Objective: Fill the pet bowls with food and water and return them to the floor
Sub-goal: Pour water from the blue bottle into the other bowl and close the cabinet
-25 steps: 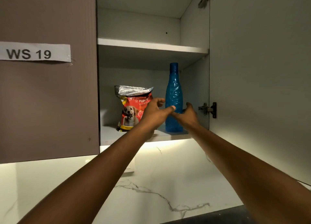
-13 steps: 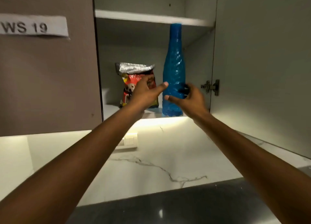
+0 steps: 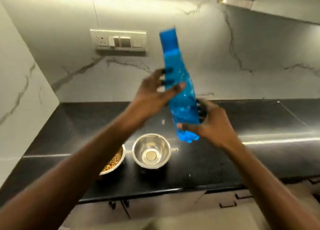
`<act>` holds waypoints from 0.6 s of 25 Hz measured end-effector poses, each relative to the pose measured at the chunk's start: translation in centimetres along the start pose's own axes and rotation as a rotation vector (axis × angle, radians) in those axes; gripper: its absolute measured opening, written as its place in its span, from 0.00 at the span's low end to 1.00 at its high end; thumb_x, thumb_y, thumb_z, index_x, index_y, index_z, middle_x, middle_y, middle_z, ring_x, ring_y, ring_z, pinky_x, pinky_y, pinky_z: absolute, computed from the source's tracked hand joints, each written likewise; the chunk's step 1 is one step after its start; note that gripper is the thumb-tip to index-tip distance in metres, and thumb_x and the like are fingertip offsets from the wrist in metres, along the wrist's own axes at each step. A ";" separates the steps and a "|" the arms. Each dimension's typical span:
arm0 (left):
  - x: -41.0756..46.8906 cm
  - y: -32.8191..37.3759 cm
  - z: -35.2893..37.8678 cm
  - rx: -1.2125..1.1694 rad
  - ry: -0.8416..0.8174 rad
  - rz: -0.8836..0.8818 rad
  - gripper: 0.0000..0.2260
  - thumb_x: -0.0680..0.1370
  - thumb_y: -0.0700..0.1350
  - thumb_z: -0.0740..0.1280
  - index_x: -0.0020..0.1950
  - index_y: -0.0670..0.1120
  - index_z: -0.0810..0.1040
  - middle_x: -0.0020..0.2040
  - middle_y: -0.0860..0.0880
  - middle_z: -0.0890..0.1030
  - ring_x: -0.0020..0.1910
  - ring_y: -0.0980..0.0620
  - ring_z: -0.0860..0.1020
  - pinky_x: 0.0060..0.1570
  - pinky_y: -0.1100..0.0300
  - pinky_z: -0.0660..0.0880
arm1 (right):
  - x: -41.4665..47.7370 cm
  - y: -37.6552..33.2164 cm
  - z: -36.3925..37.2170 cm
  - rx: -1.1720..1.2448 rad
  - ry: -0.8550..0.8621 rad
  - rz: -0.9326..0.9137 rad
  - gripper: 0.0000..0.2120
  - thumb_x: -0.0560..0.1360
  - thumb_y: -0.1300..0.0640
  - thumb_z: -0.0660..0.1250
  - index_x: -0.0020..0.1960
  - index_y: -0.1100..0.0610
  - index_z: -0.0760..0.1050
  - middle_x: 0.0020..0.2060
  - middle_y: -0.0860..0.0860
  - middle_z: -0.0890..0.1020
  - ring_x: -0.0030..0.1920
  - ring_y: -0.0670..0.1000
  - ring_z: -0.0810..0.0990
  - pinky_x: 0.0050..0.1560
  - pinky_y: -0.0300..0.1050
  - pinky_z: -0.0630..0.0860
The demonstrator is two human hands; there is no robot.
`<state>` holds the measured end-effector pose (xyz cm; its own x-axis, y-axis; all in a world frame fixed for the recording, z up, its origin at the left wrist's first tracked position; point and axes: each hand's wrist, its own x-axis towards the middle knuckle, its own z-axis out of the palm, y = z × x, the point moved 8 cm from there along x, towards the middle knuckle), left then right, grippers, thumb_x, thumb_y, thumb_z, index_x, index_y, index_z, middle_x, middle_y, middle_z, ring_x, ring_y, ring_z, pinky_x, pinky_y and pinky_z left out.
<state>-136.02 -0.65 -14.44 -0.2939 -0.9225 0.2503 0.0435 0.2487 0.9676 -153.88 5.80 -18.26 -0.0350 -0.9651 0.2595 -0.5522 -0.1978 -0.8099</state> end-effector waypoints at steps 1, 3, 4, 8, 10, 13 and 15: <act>-2.0 -3.7 0.6 -0.040 -0.009 -0.066 0.21 0.80 0.44 0.76 0.72 0.47 0.77 0.63 0.47 0.87 0.59 0.50 0.87 0.49 0.56 0.85 | -1.6 2.4 1.3 -0.049 -0.038 0.028 0.39 0.64 0.57 0.87 0.72 0.51 0.77 0.57 0.44 0.88 0.56 0.40 0.87 0.60 0.47 0.85; -5.8 -10.1 1.7 -0.099 0.036 -0.209 0.17 0.81 0.43 0.75 0.69 0.47 0.79 0.62 0.46 0.87 0.60 0.47 0.87 0.56 0.49 0.86 | -4.6 6.4 3.5 -0.177 -0.124 0.080 0.41 0.62 0.54 0.85 0.73 0.47 0.77 0.56 0.43 0.88 0.55 0.39 0.86 0.60 0.47 0.84; -7.4 -12.9 2.2 -0.131 0.084 -0.283 0.16 0.81 0.43 0.75 0.68 0.47 0.79 0.61 0.46 0.88 0.60 0.46 0.87 0.58 0.49 0.86 | -5.9 8.2 4.2 -0.240 -0.172 0.116 0.42 0.61 0.52 0.84 0.74 0.46 0.76 0.56 0.42 0.88 0.55 0.38 0.86 0.60 0.47 0.84; -12.0 -20.1 4.7 -0.356 0.216 -0.552 0.13 0.81 0.46 0.74 0.65 0.51 0.80 0.58 0.48 0.88 0.58 0.48 0.88 0.50 0.58 0.85 | -8.9 12.2 6.1 -0.444 -0.383 0.221 0.43 0.62 0.48 0.80 0.76 0.41 0.72 0.58 0.42 0.88 0.54 0.41 0.86 0.59 0.45 0.84; -13.0 -22.2 5.5 -0.441 0.242 -0.630 0.15 0.82 0.47 0.74 0.67 0.50 0.78 0.61 0.46 0.88 0.58 0.48 0.87 0.45 0.60 0.84 | -9.2 12.9 6.2 -0.515 -0.430 0.264 0.42 0.63 0.48 0.81 0.76 0.41 0.72 0.58 0.43 0.88 0.54 0.43 0.86 0.58 0.42 0.83; -13.9 -24.5 6.5 -0.504 0.247 -0.702 0.18 0.82 0.48 0.74 0.71 0.48 0.76 0.63 0.44 0.87 0.60 0.45 0.87 0.49 0.56 0.86 | -9.5 13.5 6.3 -0.584 -0.473 0.310 0.39 0.64 0.49 0.80 0.74 0.42 0.73 0.57 0.45 0.88 0.53 0.47 0.87 0.56 0.45 0.84; -14.3 -25.6 7.1 -0.526 0.249 -0.748 0.17 0.82 0.48 0.73 0.70 0.48 0.76 0.62 0.44 0.87 0.60 0.44 0.87 0.49 0.55 0.86 | -9.8 14.0 6.5 -0.632 -0.508 0.325 0.38 0.65 0.48 0.80 0.74 0.42 0.73 0.58 0.47 0.88 0.55 0.49 0.87 0.58 0.49 0.85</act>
<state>-139.67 8.29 -43.00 -0.2101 -0.8401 -0.5001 0.3691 -0.5418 0.7552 -155.82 11.43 -35.55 0.0212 -0.9466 -0.3216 -0.9432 0.0878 -0.3204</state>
